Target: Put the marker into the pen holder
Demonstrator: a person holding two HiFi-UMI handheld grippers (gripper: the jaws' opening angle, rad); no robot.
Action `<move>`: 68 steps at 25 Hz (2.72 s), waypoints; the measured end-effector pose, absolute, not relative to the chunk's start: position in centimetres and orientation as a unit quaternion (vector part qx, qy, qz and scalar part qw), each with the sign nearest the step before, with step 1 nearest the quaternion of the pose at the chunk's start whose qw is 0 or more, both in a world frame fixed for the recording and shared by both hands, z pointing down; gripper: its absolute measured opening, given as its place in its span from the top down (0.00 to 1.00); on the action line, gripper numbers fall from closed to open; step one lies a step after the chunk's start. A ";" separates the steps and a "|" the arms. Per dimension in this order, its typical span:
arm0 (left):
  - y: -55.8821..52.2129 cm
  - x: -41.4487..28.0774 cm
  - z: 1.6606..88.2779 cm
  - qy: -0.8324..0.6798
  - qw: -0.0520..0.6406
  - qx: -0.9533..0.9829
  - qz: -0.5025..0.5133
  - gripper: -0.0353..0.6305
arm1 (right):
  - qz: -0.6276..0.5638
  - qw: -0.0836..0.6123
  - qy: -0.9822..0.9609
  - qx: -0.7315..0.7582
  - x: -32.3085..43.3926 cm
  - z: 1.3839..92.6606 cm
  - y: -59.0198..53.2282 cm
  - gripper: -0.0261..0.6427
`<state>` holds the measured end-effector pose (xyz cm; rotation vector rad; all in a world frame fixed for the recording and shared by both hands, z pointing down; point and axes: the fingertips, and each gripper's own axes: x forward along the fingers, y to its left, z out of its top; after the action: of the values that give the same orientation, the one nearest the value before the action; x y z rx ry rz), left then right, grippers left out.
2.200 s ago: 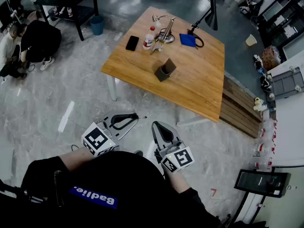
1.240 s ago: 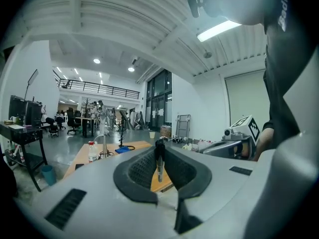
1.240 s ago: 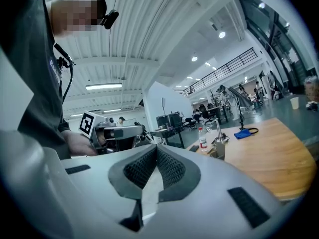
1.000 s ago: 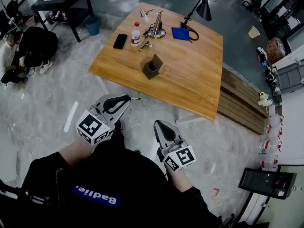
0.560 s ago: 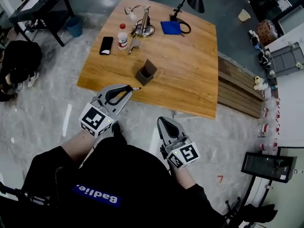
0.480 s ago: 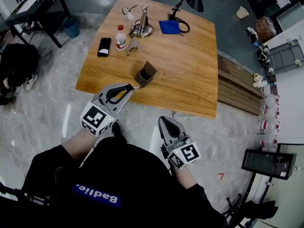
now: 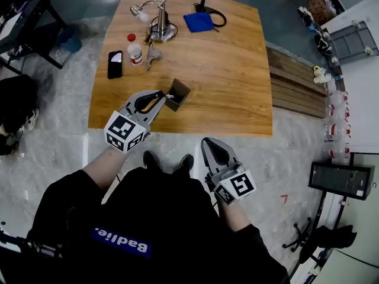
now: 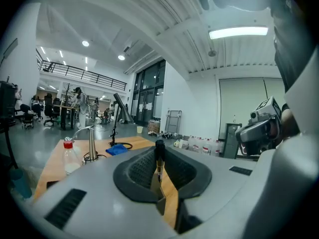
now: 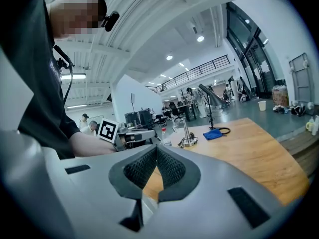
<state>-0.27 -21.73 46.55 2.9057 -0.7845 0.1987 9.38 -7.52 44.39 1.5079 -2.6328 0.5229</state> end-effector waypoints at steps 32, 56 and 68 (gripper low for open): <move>-26.1 5.3 64.4 -0.265 0.135 0.915 0.274 0.86 | 0.222 0.073 -0.847 0.477 19.6 48.6 -9.1 0.95; -25.9 1.8 57.9 -0.291 0.103 0.928 0.207 0.86 | 0.209 0.062 -0.866 0.450 16.1 47.9 -9.4 0.95; -15.8 4.6 43.4 -0.206 0.119 0.971 0.036 0.86 | 0.150 0.041 -0.907 0.392 11.4 43.9 -11.9 0.95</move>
<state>4.64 -15.79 43.38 2.8382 -0.6037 0.1043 11.37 -11.89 43.90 1.1991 -2.7773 0.4593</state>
